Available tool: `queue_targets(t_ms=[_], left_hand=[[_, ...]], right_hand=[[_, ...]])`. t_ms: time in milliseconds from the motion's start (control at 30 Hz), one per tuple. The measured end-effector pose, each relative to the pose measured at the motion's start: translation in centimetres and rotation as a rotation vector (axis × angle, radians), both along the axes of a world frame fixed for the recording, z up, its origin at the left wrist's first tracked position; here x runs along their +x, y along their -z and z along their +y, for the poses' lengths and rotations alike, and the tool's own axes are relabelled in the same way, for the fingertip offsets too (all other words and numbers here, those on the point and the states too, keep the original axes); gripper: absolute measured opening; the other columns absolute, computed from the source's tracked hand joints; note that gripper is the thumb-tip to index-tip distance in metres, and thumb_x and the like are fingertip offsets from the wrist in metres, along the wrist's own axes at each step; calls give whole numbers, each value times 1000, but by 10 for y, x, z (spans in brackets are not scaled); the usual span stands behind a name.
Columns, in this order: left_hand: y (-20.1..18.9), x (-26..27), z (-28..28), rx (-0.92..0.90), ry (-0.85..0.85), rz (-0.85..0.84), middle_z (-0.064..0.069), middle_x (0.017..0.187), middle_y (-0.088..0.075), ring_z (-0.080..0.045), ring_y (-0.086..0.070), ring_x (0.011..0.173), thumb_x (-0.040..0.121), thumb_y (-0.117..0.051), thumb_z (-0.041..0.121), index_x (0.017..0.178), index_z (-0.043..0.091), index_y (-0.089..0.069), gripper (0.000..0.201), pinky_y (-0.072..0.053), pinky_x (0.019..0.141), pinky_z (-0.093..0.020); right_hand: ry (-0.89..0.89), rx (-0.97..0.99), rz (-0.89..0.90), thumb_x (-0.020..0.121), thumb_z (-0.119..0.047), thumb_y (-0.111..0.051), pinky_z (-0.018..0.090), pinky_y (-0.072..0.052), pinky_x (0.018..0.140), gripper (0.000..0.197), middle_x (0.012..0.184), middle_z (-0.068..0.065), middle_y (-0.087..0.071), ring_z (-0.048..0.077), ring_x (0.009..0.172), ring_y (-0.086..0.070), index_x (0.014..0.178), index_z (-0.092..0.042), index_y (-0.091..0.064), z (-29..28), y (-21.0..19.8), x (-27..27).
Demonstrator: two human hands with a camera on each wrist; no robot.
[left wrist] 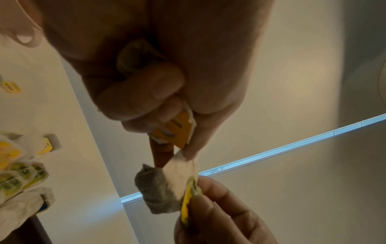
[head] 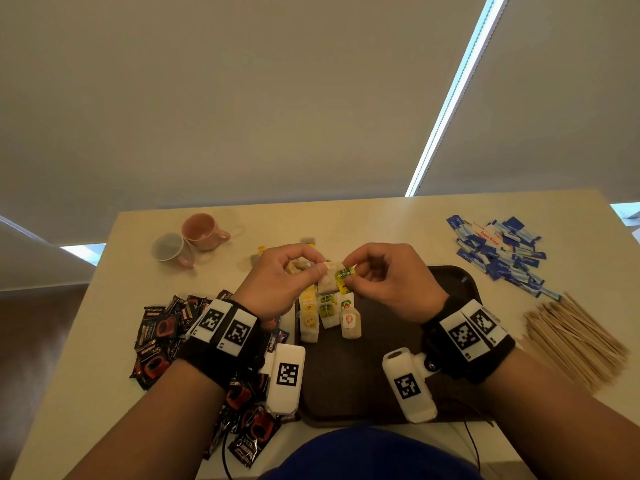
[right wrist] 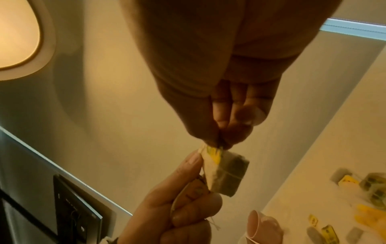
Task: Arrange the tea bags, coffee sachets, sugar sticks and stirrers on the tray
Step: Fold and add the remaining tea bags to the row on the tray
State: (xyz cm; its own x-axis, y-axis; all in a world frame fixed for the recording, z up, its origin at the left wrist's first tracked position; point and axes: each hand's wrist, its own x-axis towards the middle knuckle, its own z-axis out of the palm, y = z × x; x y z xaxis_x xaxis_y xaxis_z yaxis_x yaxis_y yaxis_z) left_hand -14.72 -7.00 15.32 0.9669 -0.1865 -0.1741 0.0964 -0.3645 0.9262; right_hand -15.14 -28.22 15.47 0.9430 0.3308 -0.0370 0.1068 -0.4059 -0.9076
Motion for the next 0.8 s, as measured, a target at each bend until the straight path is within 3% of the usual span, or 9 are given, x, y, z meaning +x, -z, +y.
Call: queue_targets(t_ms=[100, 233, 467, 633, 800], left_hand=[[0, 0, 0, 7, 6, -18, 22, 52, -58, 7, -50, 43, 93, -67, 14, 93, 10, -70, 5, -28, 47, -11], [-1, 0, 0, 18, 28, -43, 23, 52, -58, 7, -49, 42, 93, -68, 12, 93, 9, -70, 4, -32, 42, -8], [-1, 1, 0, 27, 15, -52, 10, 71, -63, 8, -51, 45, 92, -69, 15, 92, 12, -71, 4, -31, 45, -10], [2, 2, 3, 24, 6, -40, 10, 75, -65, 8, -52, 49, 92, -70, 16, 92, 13, -72, 3, -31, 53, -17], [3, 2, 3, 46, 6, -44, 13, 70, -62, 6, -49, 49, 93, -69, 15, 92, 14, -71, 3, -31, 51, -13]], right_hand=[[15, -80, -34, 83, -11, -76, 18, -53, 63, 18, 76, 3, -69, 11, 65, -62, 99, -19, -72, 1, 2, 1], [21, -168, -76, 83, -12, -76, 12, -47, 60, 18, 71, -5, -64, 2, 60, -56, 98, -20, -72, 3, 1, 1], [64, -118, -57, 83, -15, -77, 14, -50, 62, 18, 75, -3, -68, 5, 64, -61, 97, -25, -71, 8, 3, 0], [93, 4, 15, 83, -13, -77, 20, -55, 59, 12, 74, 2, -72, 11, 61, -69, 93, -15, -70, 11, 4, 1], [112, 66, 71, 86, -10, -74, 23, -55, 57, 10, 75, 4, -72, 17, 62, -70, 89, -15, -67, 12, 7, 3]])
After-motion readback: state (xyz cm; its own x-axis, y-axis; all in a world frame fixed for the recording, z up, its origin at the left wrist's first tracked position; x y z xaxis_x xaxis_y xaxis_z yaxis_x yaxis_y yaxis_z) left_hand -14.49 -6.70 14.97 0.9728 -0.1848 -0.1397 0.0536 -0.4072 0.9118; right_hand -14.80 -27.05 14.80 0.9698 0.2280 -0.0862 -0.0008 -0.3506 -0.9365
